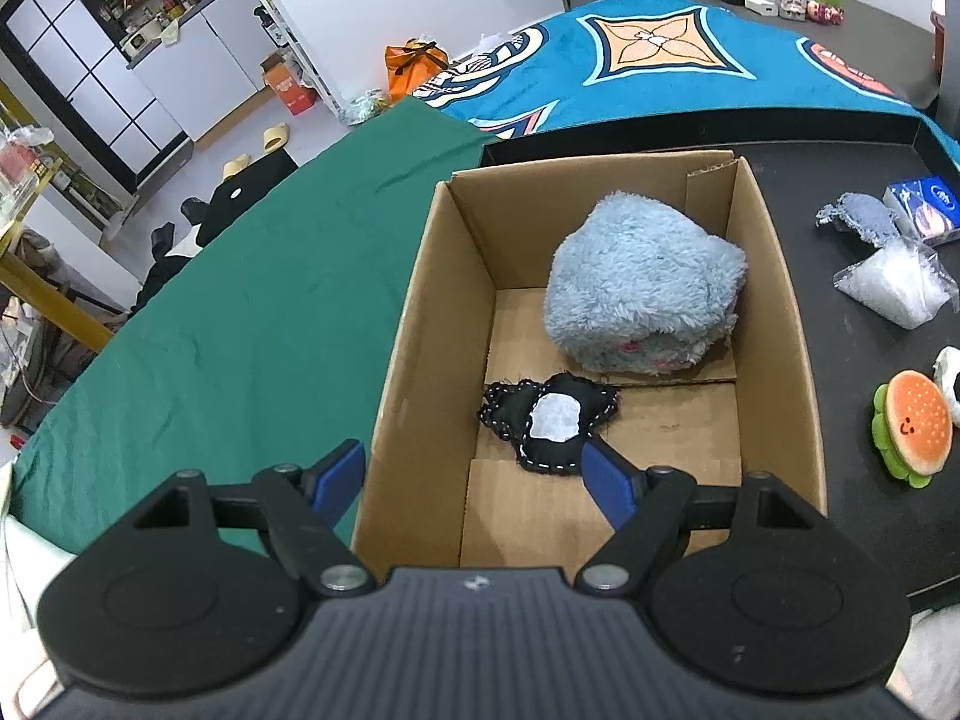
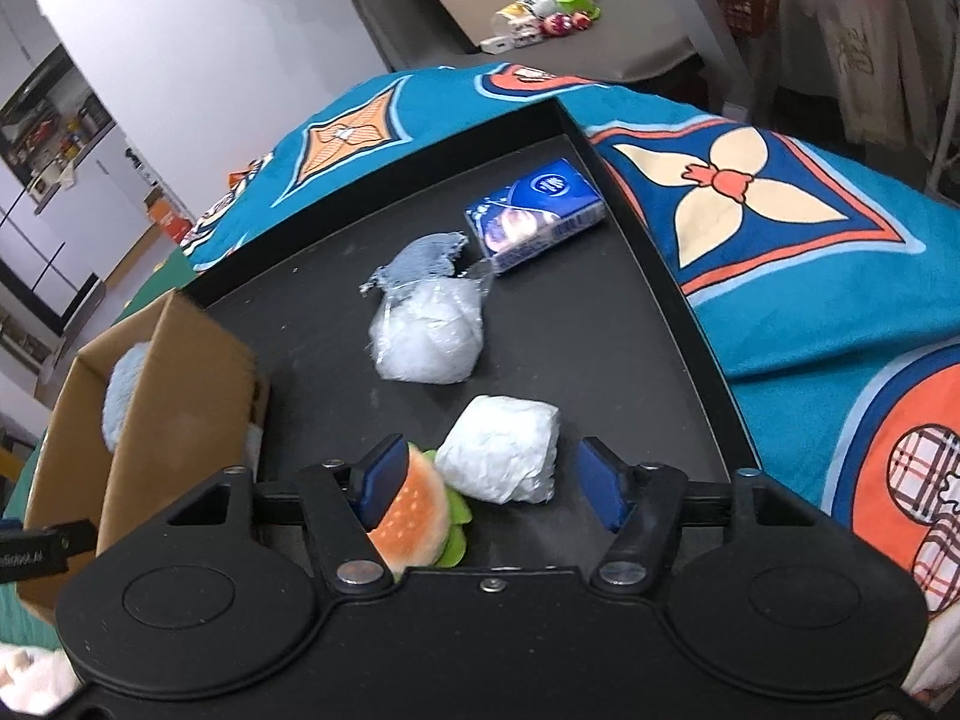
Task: Organize soft objects
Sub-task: 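Move the right tool to the white wrapped bundle and grasp it, then carry the white wrapped bundle into the cardboard box and open the right gripper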
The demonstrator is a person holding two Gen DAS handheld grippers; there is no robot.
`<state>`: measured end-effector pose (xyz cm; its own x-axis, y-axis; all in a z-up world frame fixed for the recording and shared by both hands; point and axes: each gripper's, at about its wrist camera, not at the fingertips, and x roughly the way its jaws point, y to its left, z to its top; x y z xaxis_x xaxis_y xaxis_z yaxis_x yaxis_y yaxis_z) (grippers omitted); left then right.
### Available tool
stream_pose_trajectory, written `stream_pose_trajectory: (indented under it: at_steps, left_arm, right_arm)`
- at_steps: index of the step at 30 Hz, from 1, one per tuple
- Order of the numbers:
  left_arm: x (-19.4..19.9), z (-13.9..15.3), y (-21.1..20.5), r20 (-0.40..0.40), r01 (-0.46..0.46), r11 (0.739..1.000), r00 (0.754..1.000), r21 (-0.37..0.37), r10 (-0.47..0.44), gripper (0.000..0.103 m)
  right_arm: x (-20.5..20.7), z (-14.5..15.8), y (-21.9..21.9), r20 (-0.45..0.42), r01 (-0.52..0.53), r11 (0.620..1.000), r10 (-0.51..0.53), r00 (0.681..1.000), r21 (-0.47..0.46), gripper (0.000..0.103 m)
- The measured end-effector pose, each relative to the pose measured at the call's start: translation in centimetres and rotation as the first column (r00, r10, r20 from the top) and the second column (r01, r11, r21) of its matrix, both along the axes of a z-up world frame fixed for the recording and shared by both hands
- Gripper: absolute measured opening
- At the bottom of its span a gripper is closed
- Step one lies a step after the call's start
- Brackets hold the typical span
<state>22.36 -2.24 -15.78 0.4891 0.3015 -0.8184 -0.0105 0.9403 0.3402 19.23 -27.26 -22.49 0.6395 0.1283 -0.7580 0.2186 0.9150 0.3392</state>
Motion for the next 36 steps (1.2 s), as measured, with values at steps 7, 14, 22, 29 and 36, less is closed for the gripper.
stream_pose_trajectory:
  at_steps: [7, 14, 22, 29, 36]
  left_arm:
    - [0.5, -0.3, -0.5, -0.008, 0.001, 1.000, 1.000, 0.019, -0.001, 0.082]
    - [0.8, -0.4, -0.5, -0.007, 0.005, 1.000, 1.000, 0.020, -0.004, 0.083]
    - [0.6, -0.2, -0.4, 0.002, 0.008, 1.000, 1.000, 0.013, -0.008, 0.083]
    - [0.2, 0.5, -0.3, 0.017, 0.009, 1.000, 1.000, 0.006, -0.009, 0.083]
    - [-0.2, 0.8, 0.4, 0.029, -0.002, 1.000, 1.000, -0.010, 0.002, 0.083]
  right_arm:
    - [0.8, -1.2, -0.1, -0.033, 0.019, 1.000, -0.019, 0.999, 0.002, 0.056]
    - [1.0, -1.4, 0.3, -0.030, -0.008, 1.000, 0.008, 1.000, -0.010, 0.042]
    - [0.5, -0.7, 0.3, -0.012, -0.010, 1.000, 0.010, 1.000, -0.023, 0.038]
    - [-0.1, 0.4, 0.3, 0.017, -0.015, 0.999, 0.016, 1.000, -0.044, 0.039]
    - [-0.5, 1.7, 0.9, 0.052, -0.036, 0.998, 0.039, 0.998, -0.056, 0.038]
